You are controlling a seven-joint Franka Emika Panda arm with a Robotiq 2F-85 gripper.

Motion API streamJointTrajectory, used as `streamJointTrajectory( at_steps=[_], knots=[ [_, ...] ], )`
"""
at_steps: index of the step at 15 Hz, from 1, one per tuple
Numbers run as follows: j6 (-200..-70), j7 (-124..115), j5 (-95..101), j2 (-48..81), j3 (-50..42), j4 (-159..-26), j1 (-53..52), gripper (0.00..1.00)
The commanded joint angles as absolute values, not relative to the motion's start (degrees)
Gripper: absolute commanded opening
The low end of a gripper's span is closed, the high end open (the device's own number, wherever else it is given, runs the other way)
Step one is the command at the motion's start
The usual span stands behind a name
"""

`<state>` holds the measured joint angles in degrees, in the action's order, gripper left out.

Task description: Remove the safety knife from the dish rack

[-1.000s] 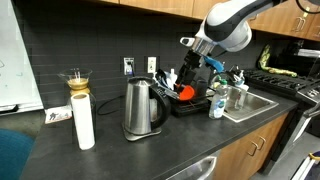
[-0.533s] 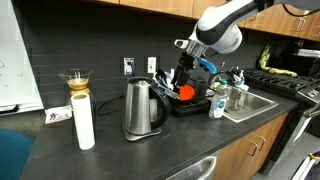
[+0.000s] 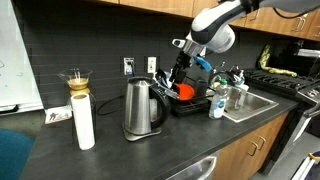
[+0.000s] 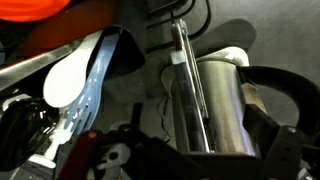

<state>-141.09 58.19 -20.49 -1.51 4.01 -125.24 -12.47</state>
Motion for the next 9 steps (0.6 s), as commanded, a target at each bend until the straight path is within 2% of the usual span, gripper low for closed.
streamJointTrajectory(
  at_steps=[1,9],
  knots=[
    [-138.33,59.89,-21.08,0.31,5.59,-122.07,-10.98,1.0],
    [-136.34,61.83,-23.96,-0.23,7.73,-122.8,-11.0,1.0]
  ],
)
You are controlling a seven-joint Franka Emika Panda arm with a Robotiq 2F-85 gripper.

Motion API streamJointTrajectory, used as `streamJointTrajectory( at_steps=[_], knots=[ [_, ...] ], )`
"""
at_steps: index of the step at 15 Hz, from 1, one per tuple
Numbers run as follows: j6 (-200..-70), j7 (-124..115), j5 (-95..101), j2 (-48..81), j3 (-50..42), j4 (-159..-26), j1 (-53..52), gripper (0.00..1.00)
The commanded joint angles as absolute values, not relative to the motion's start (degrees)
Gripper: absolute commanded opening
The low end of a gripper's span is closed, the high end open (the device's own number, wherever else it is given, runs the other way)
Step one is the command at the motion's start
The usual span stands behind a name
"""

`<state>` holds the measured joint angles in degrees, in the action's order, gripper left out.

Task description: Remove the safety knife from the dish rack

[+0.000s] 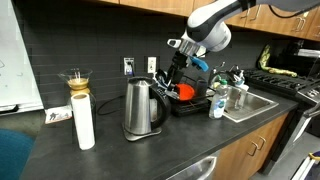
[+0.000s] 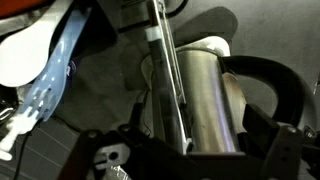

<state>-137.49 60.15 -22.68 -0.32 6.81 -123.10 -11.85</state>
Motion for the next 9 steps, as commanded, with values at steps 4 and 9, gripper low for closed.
streamJointTrajectory(
  at_steps=[4,9],
  knots=[
    [-136.22,61.87,-23.53,0.78,8.25,-122.52,-11.06,1.0],
    [-136.4,61.66,-23.11,1.76,8.88,-122.35,-10.92,0.71]
  ],
)
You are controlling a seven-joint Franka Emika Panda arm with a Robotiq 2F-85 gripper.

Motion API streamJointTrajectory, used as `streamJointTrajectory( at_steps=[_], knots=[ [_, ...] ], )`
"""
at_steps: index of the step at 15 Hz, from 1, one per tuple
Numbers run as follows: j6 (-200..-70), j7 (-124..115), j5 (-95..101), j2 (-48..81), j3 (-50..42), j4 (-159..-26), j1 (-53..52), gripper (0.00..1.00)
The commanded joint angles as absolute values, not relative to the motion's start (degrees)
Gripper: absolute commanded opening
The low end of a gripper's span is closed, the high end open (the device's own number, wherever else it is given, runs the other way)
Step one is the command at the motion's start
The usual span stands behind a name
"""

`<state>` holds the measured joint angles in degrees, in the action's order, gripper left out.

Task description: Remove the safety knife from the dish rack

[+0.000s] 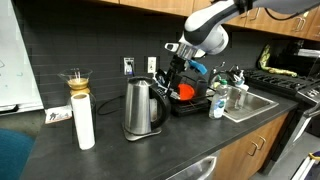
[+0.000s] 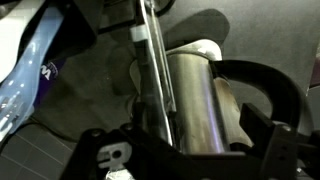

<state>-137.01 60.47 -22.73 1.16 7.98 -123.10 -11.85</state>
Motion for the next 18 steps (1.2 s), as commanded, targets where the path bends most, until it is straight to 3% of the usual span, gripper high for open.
streamJointTrajectory(
  at_steps=[1,9,17,18],
  knots=[
    [-136.46,61.6,-23.06,1.77,8.91,-122.4,-10.87,0.65],
    [-137.59,60.55,-23.06,0.38,8.82,-122.95,-9.94,0.08],
    [-137.55,57.92,-23.42,-2.05,9.03,-124.71,-9.86,0.0],
    [-137.61,57.65,-23.43,-2.34,8.99,-125.08,-9.88,0.18]
  ],
)
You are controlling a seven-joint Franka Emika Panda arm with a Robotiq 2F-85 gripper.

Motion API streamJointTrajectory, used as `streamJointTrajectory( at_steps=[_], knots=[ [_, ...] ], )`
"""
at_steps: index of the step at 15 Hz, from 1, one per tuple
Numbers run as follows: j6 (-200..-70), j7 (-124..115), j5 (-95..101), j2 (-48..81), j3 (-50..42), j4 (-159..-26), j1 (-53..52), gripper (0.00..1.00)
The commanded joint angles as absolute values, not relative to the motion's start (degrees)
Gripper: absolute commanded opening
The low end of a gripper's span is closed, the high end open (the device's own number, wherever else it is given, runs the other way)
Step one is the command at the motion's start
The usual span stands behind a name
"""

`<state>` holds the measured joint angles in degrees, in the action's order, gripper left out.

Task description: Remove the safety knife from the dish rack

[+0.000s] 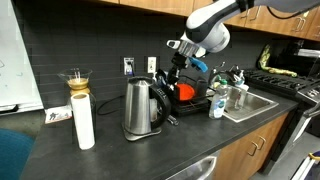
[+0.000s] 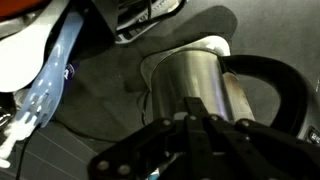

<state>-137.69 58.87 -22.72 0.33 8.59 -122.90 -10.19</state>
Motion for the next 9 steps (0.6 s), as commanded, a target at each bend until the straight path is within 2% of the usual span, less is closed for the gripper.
streamJointTrajectory(
  at_steps=[1,4,9],
  knots=[
    [-137.58,57.14,-23.39,-2.58,8.96,-125.39,-9.94,0.26],
    [-138.54,52.76,-22.69,-3.43,9.03,-127.11,-10.21,0.42],
    [-140.1,42.51,-21.64,-6.21,9.63,-131.46,-10.99,0.75]
  ],
)
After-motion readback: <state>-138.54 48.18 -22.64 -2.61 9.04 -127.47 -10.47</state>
